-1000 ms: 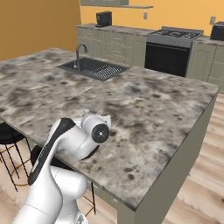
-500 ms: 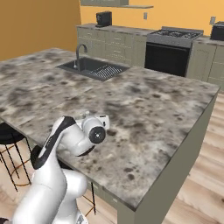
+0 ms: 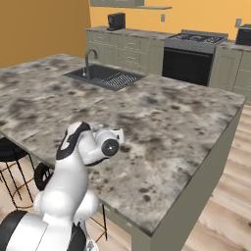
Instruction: Get the candle and the liquor from the cabinet and move them to the dining counter.
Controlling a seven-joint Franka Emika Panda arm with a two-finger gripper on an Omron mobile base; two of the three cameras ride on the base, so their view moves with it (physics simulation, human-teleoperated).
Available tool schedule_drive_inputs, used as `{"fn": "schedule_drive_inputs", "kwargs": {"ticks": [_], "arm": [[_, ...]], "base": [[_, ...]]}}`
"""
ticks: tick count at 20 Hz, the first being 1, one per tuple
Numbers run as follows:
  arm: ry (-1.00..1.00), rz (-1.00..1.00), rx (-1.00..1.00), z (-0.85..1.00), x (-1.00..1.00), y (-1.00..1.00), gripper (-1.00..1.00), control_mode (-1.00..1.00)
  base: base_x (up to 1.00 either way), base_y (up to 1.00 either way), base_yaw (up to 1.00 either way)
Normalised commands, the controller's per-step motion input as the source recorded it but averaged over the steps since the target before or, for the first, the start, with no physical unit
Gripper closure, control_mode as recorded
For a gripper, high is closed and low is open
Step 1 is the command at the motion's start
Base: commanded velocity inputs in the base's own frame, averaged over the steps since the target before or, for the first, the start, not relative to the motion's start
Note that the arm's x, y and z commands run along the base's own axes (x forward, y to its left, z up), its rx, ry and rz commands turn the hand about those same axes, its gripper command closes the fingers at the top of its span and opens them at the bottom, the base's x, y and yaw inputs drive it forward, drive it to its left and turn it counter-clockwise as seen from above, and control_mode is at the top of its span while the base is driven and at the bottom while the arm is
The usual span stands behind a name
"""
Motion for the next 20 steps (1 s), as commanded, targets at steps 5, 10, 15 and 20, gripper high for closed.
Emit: {"fn": "schedule_drive_inputs", "kwargs": {"ticks": [5, 10, 15, 20], "arm": [[-0.01, 0.00, 0.00, -0.28, 0.32, 0.00, 1.00, -1.00], [0.00, 0.01, 0.04, -0.27, 0.25, 0.00, 1.00, -1.00], [-0.02, 0.02, 0.04, -0.23, 0.25, 0.00, 1.00, -1.00], [-0.05, 0.01, 0.01, -0.23, 0.26, 0.00, 1.00, -1.00]], "base": [[0.00, 0.00, 0.00], [0.00, 0.00, 0.00], [0.00, 0.00, 0.00], [0.00, 0.00, 0.00]]}}
